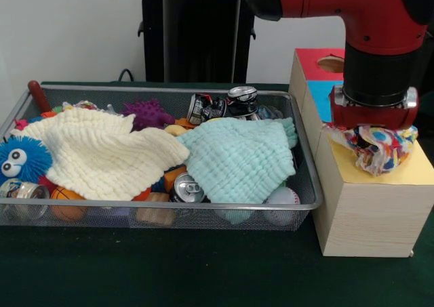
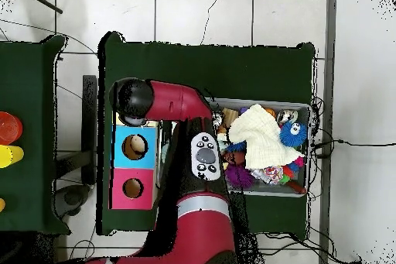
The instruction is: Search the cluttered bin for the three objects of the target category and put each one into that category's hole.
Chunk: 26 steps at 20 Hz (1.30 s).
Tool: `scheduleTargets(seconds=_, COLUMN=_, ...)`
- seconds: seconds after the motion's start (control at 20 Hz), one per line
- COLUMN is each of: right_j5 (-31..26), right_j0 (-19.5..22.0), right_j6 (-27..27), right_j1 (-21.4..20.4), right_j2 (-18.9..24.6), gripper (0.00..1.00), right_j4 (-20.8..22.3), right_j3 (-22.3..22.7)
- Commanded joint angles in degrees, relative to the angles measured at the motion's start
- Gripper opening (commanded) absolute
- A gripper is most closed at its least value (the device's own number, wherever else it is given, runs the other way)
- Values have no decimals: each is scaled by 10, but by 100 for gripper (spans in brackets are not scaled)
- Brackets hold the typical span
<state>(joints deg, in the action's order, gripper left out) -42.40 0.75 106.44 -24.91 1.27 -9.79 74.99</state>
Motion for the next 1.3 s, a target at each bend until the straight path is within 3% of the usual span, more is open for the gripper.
scheduleTargets(seconds=0.05, right_j5=55, right_j0=18, right_j6=20, right_j1=52, right_j2=51, gripper=0, right_j4=23, right_j3=33)
scheduleTargets(seconds=0.55, right_j5=43, right_j0=25, right_j6=9, right_j1=47, right_j2=58, gripper=0, right_j4=25, right_j3=38)
scheduleTargets(seconds=0.6, right_j5=44, right_j0=27, right_j6=9, right_j1=46, right_j2=60, gripper=100, right_j4=26, right_j3=40)
scheduleTargets(seconds=1.3, right_j5=40, right_j0=26, right_j6=19, right_j1=30, right_j2=60, gripper=100, right_j4=33, right_j3=47)
